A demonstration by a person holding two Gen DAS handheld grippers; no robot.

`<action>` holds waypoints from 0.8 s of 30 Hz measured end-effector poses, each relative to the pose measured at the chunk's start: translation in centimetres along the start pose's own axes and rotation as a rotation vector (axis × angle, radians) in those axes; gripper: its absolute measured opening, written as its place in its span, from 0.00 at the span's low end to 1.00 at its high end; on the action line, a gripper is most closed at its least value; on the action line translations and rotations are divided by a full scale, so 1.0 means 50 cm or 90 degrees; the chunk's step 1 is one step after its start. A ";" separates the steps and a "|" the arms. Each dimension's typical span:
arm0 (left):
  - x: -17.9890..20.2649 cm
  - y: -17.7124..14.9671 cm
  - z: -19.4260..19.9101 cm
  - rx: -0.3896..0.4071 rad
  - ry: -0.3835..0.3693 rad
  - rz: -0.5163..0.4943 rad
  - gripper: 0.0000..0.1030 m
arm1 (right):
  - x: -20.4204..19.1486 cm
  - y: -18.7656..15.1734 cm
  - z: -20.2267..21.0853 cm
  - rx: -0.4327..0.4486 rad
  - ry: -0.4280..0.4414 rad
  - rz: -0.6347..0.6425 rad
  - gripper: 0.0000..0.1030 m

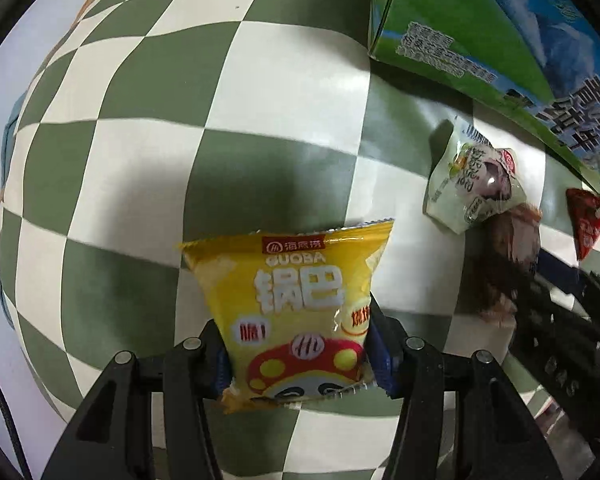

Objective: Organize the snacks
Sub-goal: 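Grasp the brown biscuit packet with the right tool while the left tool grasps the yellow GUOBA bag, then lower both held packets into the box and open both tools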

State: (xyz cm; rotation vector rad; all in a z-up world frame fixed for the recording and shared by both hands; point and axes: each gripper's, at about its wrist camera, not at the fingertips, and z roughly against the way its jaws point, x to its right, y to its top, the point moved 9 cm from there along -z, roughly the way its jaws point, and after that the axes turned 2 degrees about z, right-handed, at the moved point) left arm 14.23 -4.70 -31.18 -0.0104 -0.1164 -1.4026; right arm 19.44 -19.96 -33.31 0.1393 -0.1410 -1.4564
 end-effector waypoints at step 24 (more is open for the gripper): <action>0.057 -0.111 -0.097 -0.061 -0.016 -0.030 0.50 | 0.060 -0.157 0.002 -0.085 0.111 -0.082 0.62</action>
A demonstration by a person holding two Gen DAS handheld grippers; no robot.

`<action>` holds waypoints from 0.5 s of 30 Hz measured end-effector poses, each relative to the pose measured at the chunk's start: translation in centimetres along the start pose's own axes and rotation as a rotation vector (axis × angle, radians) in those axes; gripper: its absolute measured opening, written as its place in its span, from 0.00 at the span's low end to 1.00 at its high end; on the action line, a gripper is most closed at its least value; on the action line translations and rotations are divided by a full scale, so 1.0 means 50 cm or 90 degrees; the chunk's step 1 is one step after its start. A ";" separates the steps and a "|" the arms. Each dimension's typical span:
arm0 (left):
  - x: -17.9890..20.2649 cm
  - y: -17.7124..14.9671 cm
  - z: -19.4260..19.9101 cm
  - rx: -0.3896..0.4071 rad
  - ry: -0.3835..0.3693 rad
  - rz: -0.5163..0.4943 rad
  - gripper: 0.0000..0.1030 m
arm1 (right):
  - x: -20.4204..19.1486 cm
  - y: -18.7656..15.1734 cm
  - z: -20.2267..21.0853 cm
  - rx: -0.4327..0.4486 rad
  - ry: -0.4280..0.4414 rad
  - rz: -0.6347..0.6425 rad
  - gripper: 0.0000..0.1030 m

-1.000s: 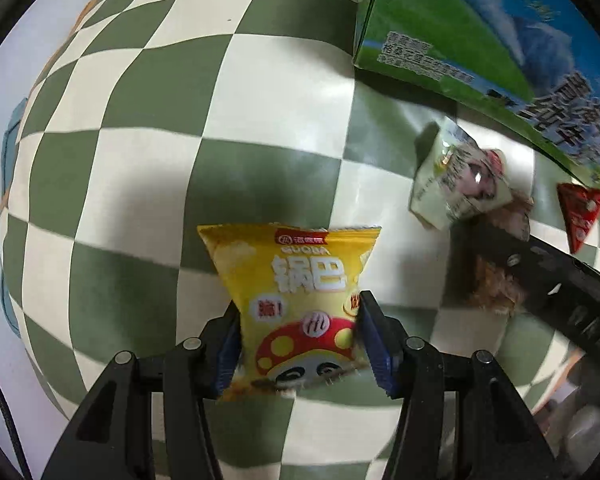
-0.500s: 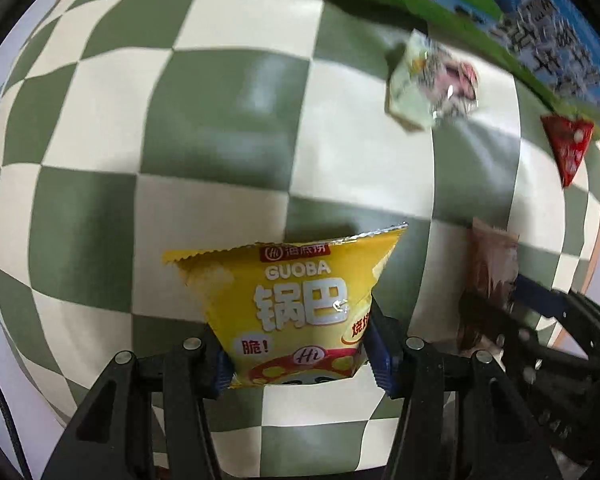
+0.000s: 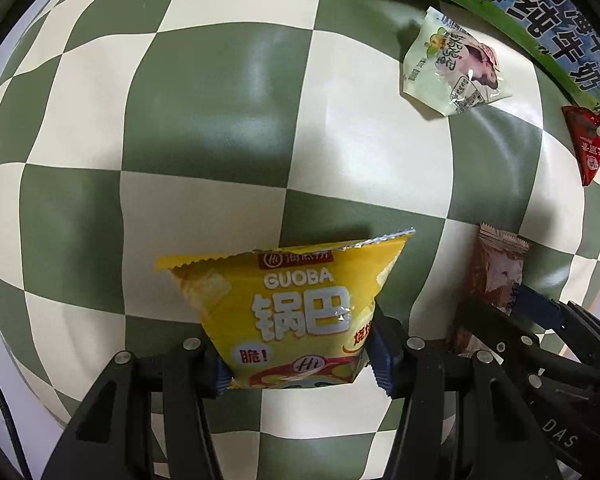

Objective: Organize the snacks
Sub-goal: 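Lower both held packets into the box and open both tools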

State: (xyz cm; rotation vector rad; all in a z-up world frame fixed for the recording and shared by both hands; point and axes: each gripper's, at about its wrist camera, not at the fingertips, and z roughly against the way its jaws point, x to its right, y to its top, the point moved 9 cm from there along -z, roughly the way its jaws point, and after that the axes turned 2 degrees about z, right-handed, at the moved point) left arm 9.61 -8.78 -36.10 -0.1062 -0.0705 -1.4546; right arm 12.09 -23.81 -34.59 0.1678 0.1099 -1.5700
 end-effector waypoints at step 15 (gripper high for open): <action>0.058 0.027 0.178 0.069 -0.022 -0.033 0.44 | -0.034 -0.002 0.119 0.085 0.031 0.021 0.54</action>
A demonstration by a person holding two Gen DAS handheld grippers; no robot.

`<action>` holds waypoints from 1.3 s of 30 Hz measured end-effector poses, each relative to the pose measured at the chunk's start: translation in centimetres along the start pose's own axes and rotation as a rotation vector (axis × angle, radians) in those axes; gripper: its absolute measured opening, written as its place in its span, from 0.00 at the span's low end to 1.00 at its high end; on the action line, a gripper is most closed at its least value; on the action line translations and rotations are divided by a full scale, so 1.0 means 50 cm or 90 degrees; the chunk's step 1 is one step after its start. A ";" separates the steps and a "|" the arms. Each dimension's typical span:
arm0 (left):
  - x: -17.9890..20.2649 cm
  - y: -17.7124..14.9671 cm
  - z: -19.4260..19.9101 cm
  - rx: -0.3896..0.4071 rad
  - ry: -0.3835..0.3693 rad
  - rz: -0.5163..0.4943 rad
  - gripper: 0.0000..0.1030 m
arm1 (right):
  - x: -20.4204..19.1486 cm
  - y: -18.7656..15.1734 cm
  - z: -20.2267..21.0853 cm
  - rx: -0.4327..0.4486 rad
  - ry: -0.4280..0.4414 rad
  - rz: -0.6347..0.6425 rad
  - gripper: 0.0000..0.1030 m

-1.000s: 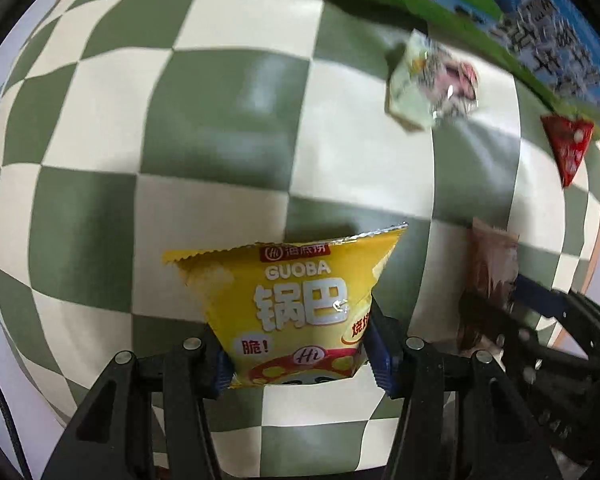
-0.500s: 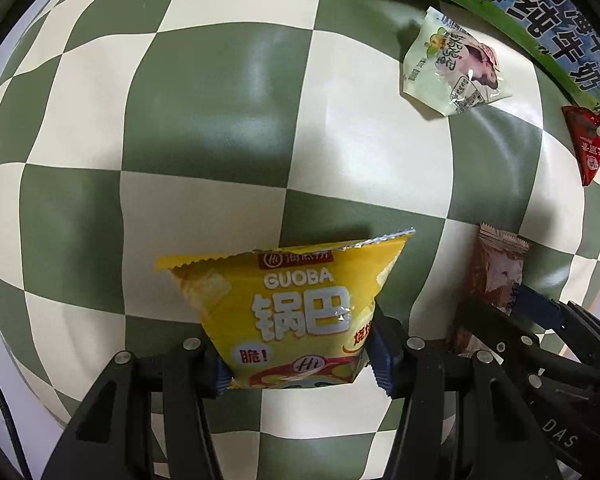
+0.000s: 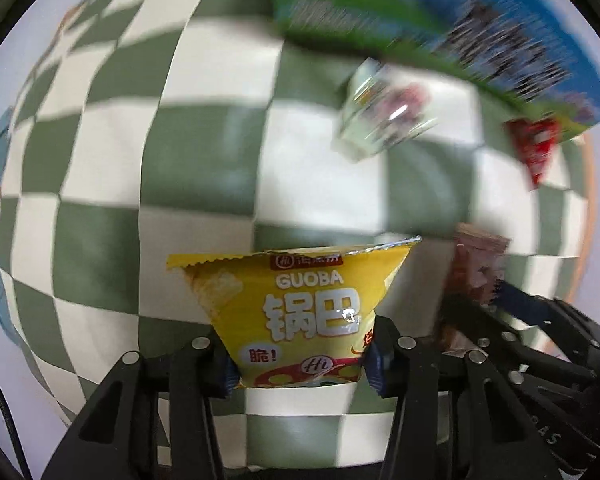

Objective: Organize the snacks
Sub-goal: 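Lower both held packets into the box and open both tools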

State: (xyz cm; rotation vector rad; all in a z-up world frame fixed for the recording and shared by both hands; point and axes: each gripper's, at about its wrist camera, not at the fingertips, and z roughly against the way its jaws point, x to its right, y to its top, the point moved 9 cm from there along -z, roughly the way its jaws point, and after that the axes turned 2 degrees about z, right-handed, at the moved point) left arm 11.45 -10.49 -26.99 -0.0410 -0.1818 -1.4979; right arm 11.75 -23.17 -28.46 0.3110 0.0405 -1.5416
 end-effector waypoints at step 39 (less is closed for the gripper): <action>0.190 0.623 -0.009 -0.049 -0.004 -0.074 0.92 | 0.253 0.577 0.114 0.020 -0.134 -0.045 0.87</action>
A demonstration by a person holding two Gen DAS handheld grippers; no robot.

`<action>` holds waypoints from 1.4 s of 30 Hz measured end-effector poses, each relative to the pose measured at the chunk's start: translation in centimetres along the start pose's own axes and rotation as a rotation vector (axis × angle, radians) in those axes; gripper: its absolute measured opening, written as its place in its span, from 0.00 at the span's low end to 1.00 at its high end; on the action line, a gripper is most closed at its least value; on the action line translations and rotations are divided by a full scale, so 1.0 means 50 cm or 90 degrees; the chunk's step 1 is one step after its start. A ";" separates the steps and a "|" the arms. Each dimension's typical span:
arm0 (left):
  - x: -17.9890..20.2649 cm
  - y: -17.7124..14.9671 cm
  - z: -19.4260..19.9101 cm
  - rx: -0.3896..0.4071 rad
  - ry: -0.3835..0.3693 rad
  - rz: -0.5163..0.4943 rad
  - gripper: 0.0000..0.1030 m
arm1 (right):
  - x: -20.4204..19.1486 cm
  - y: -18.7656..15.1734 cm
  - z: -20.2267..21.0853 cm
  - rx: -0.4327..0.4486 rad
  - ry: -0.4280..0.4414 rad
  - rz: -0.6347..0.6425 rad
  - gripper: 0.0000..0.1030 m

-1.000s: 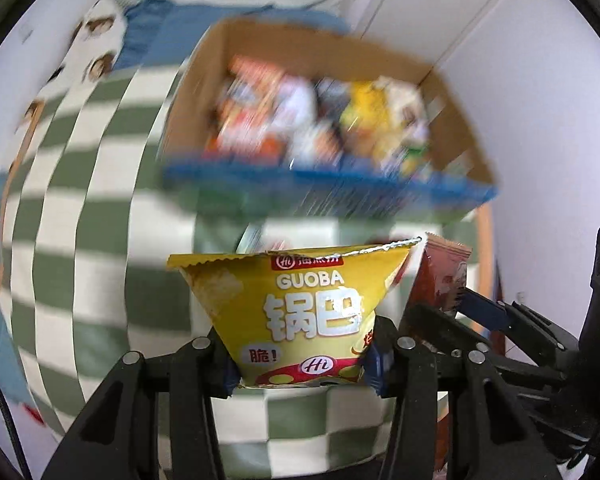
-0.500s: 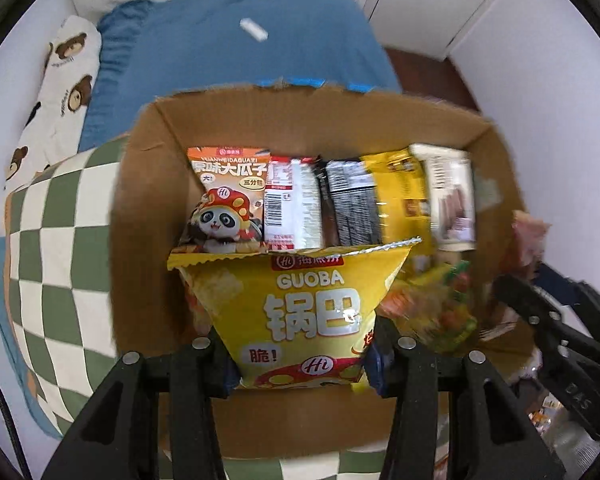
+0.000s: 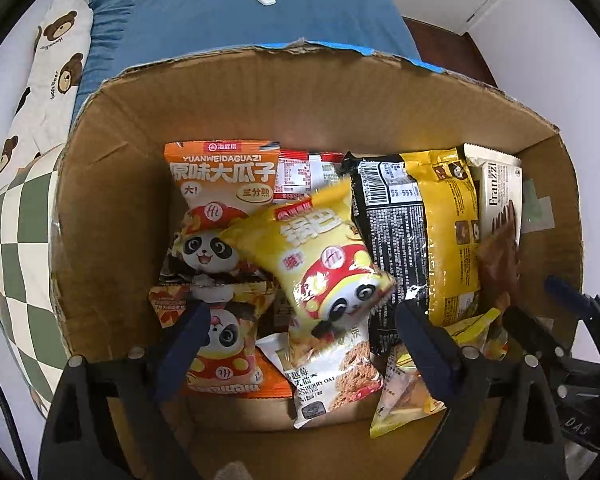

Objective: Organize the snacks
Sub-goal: 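Lower both held packets into the box and open both tools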

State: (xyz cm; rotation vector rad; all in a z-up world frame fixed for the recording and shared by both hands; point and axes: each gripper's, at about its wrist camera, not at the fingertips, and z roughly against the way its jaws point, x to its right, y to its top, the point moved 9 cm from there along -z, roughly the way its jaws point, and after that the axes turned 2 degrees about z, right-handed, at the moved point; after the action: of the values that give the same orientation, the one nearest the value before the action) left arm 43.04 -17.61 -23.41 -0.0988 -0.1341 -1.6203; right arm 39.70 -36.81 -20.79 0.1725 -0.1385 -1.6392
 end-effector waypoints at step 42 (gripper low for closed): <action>-0.017 -0.268 0.372 0.385 0.064 0.000 0.92 | -0.100 -0.211 0.321 0.270 -0.044 0.048 0.94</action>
State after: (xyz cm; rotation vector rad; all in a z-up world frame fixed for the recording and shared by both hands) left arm 29.36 -13.35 -5.48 0.4467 -0.5368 -1.5195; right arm 26.59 -31.25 -6.98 0.4293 -0.5400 -1.5243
